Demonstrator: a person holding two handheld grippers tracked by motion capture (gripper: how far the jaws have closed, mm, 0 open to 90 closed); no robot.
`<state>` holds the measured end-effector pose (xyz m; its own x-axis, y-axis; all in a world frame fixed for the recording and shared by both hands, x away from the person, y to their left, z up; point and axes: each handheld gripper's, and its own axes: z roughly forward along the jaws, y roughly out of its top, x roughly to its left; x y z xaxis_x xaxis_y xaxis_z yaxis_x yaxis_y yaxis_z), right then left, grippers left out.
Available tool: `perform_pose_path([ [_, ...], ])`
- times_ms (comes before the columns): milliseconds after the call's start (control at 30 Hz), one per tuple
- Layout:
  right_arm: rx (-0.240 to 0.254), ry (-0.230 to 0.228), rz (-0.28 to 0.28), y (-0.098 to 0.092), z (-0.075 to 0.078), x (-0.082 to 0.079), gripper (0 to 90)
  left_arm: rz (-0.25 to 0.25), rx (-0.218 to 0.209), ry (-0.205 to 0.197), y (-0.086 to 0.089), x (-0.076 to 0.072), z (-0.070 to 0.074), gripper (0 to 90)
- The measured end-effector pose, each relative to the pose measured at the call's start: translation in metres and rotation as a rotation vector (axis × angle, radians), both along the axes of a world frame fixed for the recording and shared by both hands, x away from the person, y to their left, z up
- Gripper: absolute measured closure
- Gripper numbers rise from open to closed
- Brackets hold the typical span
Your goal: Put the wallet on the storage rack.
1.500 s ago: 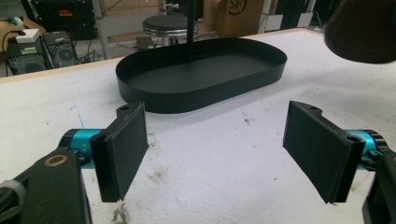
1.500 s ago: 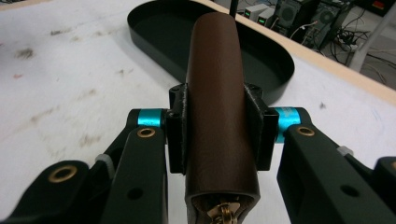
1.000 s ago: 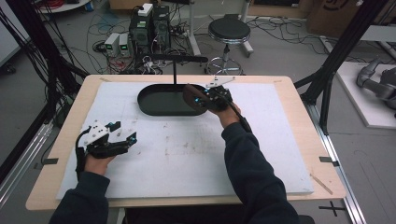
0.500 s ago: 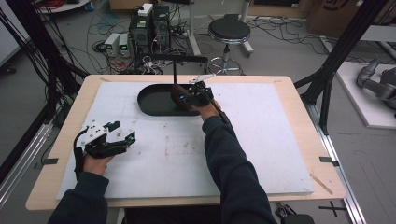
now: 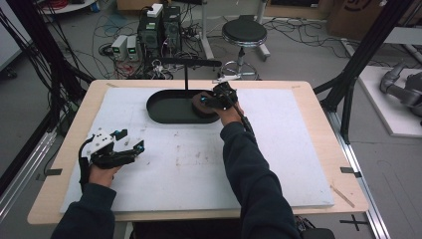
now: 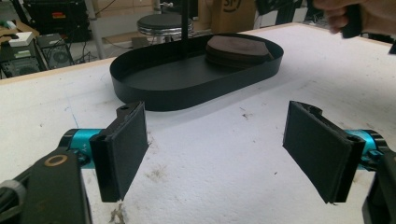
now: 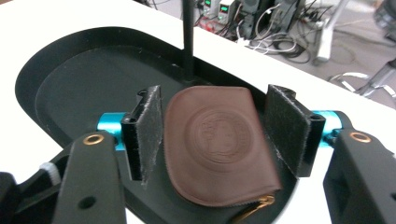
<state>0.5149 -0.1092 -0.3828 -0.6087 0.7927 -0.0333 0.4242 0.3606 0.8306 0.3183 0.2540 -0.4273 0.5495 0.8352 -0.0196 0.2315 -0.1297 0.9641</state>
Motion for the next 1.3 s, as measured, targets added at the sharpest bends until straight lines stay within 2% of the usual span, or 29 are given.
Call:
perform_pose_path([
  [133,0.014,-0.016,0.014,-0.021,0.013,-0.011,39.2,0.003,-0.006,0.002,0.000,0.000,0.000,21.9],
  [200,0.000,-0.016,0.035,-0.032,0.019,-0.019,38.5,0.003,-0.006,0.002,0.000,0.000,0.000,21.9],
  [267,-0.012,-0.059,0.042,-0.045,0.023,-0.032,38.4,0.004,-0.015,0.004,0.000,0.000,0.000,21.9],
  [300,-0.016,-0.055,0.048,-0.053,0.024,-0.038,36.1,0.001,-0.021,0.006,0.000,0.000,0.001,21.9],
  [333,-0.014,-0.017,0.061,-0.060,0.026,-0.041,34.4,0.003,-0.031,0.007,0.000,-0.001,0.001,21.9],
  [367,0.002,-0.006,0.083,-0.068,0.026,-0.047,36.2,0.001,-0.036,0.010,0.000,-0.001,0.001,21.9],
  [400,-0.001,-0.043,0.086,-0.076,0.026,-0.055,37.2,0.001,-0.042,0.010,0.000,-0.001,0.001,21.9],
  [467,-0.032,-0.054,0.080,-0.090,0.026,-0.068,34.3,0.002,-0.053,0.009,0.001,0.000,0.003,21.9],
  [500,-0.021,-0.067,0.080,-0.098,0.024,-0.075,34.1,0.002,-0.057,0.009,0.001,0.000,0.003,21.9],
  [567,-0.025,-0.050,0.066,-0.113,0.022,-0.086,29.0,0.011,-0.067,0.007,0.001,0.000,0.004,21.8],
  [667,-0.013,-0.080,0.033,-0.134,0.016,-0.106,26.4,0.015,-0.085,-0.005,0.001,0.000,0.006,19.2],
  [767,-0.001,-0.082,-0.001,-0.153,0.007,-0.124,21.6,0.016,-0.074,-0.011,0.000,-0.001,0.007,18.9],
  [833,-0.012,-0.095,-0.009,-0.163,0.002,-0.136,21.6,0.018,-0.073,-0.011,-0.001,-0.001,0.007,18.9],
  [933,-0.056,-0.107,-0.014,-0.175,-0.005,-0.152,21.6,0.019,-0.073,-0.010,-0.002,-0.002,0.007,18.9],
  [1000,-0.042,-0.111,-0.017,-0.183,-0.010,-0.162,21.5,0.017,-0.069,-0.012,-0.002,-0.002,0.008,18.9],
  [1200,-0.012,-0.104,-0.033,-0.196,-0.016,-0.174,21.3,0.011,-0.064,-0.012,-0.003,-0.003,0.008,18.9],
  [1300,-0.026,-0.108,-0.040,-0.200,-0.017,-0.175,21.3,0.011,-0.062,-0.013,-0.003,-0.003,0.008,18.9],
])
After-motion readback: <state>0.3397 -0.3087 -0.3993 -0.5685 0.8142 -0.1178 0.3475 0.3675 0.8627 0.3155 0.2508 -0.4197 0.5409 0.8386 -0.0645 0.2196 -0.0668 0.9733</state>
